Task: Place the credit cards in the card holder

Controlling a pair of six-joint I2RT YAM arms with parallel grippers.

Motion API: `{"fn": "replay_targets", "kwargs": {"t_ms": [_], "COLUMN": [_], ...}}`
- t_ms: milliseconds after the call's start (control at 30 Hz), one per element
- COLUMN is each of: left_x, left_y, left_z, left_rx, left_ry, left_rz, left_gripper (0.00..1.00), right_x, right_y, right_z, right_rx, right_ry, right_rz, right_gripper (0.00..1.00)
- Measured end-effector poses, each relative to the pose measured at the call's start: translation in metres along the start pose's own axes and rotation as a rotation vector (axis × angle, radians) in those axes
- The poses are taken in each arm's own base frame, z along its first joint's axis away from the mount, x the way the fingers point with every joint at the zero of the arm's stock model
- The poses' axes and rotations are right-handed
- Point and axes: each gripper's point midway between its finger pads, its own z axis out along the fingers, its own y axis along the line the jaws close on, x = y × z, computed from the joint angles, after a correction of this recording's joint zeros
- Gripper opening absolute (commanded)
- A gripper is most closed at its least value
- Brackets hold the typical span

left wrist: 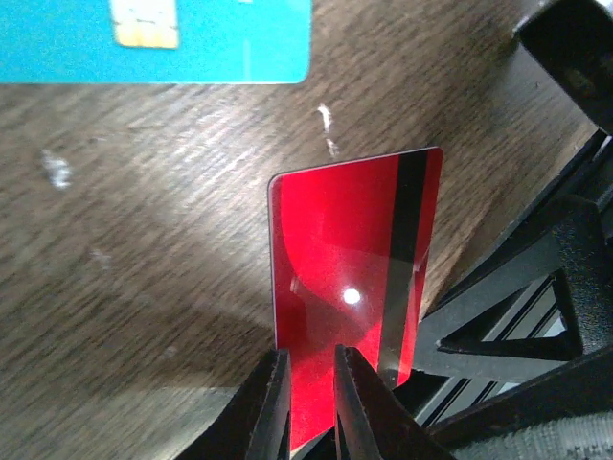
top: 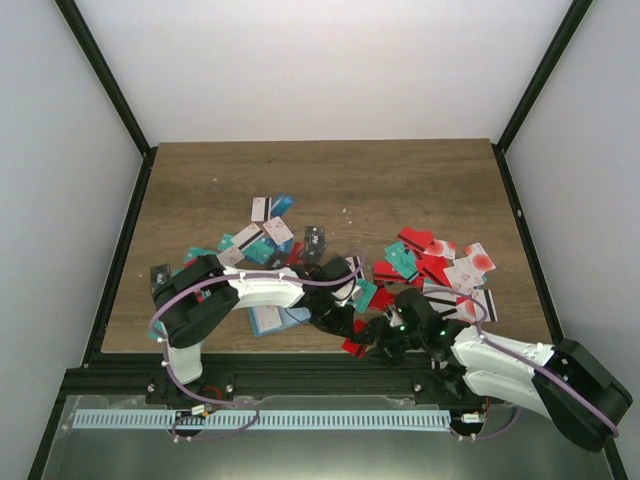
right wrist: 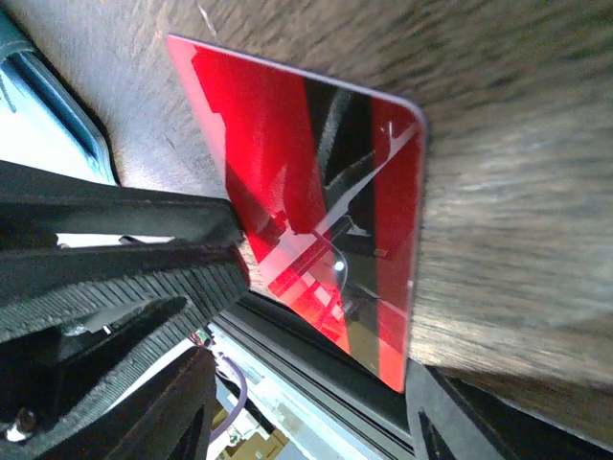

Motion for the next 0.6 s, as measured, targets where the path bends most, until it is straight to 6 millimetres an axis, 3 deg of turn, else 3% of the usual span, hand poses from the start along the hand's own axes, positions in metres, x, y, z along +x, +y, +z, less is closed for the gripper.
{"fn": "replay_targets", "kwargs": {"t_ms": [400, 533, 600], "left_x": [0.001, 0.001, 0.002], "left_y": [-0.012, -0.013, -0.014], "left_z": [0.008, 0.009, 0.01], "left_rx": [0.027, 0.041, 0.049], "left_ry": [0.003, -0.001, -0.001], "left_rz": [0.004, -0.004, -0.011], "left_gripper": [0.15, 0.15, 0.15], "right_x": [0.0, -0.001, -0.002], "right_y": [0.001, 0.0, -0.001], "right_z": [0.001, 0.001, 0.0], "right_rx": [-0.003, 0.002, 0.005], "right_ry": [0.009, -0.004, -0.011], "right_rz": [-0.01, -0.017, -0.019], "right_gripper": [0.25, 0.06, 0.01]}}
